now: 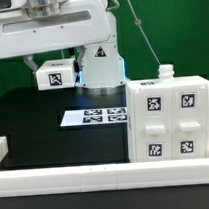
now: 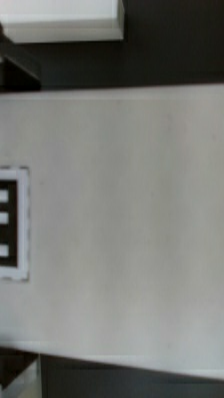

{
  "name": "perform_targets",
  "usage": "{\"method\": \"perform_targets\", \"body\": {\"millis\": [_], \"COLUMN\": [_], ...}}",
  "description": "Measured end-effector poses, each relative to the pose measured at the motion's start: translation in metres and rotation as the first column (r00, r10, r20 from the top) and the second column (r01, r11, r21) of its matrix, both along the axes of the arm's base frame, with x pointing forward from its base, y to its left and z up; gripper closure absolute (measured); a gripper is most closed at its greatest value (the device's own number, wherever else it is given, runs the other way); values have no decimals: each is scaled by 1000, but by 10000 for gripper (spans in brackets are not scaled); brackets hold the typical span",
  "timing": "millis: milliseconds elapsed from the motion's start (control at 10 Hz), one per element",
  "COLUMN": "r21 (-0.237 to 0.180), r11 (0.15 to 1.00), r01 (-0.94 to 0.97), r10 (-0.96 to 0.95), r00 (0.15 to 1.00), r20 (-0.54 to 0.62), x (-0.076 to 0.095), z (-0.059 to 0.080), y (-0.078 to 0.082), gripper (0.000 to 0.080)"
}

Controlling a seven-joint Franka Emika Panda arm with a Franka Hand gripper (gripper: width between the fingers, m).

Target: Assemble cabinet

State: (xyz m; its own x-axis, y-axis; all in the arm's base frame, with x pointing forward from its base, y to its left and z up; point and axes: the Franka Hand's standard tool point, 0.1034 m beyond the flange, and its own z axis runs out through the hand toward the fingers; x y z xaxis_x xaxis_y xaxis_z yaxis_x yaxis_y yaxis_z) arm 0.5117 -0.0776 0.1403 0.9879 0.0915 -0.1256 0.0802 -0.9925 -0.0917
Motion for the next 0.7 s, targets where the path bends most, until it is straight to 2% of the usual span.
{"method": "perform_targets", "body": {"millis": [100,200,400,700], "r21": [-4,-33,-42,-44], "r11": [1000,999,999,999], "r01": [0,-13,-14,-5], "r10": [0,13,16,8], "r00": [1000,1000,999,997], "r20": [2,21,48,78], "x": [1,11,40,69], "z": [1,13,47,77], "y": [2,9,45,94], "gripper": [249,249,249,249]}}
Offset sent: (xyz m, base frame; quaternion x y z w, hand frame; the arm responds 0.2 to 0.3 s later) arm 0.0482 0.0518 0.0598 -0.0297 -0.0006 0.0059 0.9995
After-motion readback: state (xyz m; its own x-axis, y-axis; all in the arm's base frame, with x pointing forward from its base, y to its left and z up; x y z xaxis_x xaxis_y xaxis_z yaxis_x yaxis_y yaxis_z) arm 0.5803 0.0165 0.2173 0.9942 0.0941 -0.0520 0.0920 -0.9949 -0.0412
